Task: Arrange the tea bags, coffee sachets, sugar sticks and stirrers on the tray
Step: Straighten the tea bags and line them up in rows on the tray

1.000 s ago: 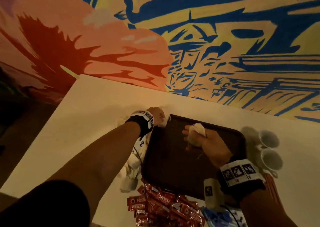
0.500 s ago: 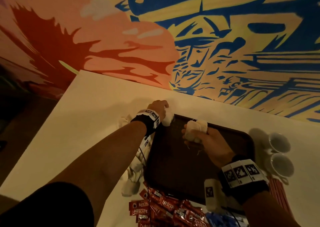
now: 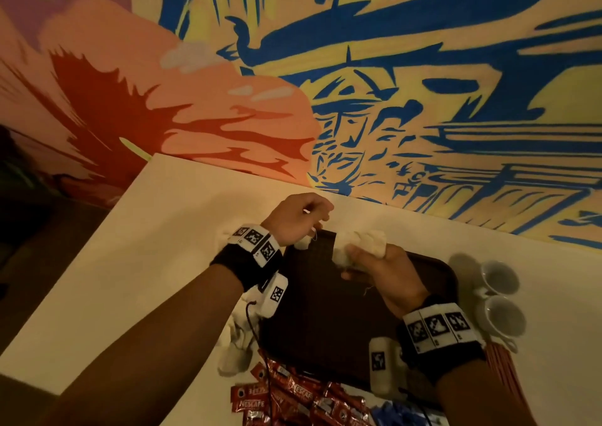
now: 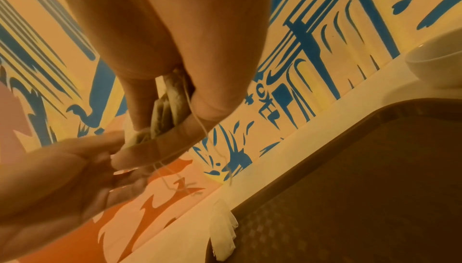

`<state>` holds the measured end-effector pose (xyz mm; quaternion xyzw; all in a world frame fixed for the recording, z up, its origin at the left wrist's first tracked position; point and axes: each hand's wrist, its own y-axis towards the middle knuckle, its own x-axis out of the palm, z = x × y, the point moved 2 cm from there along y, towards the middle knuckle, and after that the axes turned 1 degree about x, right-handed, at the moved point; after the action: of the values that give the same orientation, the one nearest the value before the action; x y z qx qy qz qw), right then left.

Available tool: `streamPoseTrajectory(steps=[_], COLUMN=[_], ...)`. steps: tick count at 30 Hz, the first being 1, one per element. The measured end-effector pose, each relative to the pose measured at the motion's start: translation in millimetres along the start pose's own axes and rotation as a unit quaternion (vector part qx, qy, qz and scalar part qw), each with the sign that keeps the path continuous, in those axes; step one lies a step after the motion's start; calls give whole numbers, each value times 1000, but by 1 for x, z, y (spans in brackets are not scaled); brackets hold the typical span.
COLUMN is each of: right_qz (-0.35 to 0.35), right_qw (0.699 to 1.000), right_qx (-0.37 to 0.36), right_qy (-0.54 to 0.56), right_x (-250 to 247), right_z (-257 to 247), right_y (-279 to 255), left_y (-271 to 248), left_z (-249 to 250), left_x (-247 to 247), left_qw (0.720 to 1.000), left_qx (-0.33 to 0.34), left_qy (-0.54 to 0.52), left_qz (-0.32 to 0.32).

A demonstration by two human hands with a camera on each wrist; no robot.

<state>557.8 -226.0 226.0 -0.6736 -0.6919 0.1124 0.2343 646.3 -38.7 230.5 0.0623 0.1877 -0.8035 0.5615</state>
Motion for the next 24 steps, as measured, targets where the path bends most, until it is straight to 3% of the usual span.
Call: streamPoseTrajectory(steps=[7, 13, 19, 24], right_qz=[-5, -73, -64, -56], right_qw=[999, 995, 996, 996], right_qx=[-44, -60, -58, -64], right_qy=[6, -29, -15, -28], right_x=[-11, -18, -35, -48], right_z=[-10, -19, -20, -21], right_y=[-38, -70, -86, -93], left_y=[-72, -110, -139, -158], left_z=[35, 49, 57, 64], left_x=[31, 51, 57, 55], left_qw=[996, 996, 988, 987], left_qx=[22, 40, 19, 18], left_qy=[-51, -76, -136, -126], left_qz=[-73, 12, 73, 96])
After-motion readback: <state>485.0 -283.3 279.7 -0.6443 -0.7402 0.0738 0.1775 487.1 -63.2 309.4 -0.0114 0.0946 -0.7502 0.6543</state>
